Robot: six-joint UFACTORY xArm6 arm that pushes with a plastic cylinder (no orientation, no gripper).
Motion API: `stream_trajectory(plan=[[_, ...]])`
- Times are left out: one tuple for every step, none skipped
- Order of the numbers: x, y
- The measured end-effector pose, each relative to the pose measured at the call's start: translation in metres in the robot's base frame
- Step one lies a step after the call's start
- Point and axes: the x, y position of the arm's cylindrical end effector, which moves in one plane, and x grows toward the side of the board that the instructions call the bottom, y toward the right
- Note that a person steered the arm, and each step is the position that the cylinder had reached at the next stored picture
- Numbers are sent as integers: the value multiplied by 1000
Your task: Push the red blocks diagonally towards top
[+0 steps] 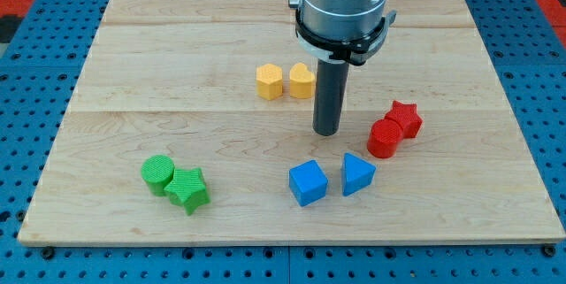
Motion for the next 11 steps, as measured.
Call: stream_trajectory(plan=[[2, -7], [9, -3], [44, 47], [46, 50], [22, 56], [11, 91], [9, 124], [-11, 137], [-24, 156], [-34, 167], [-64, 167]])
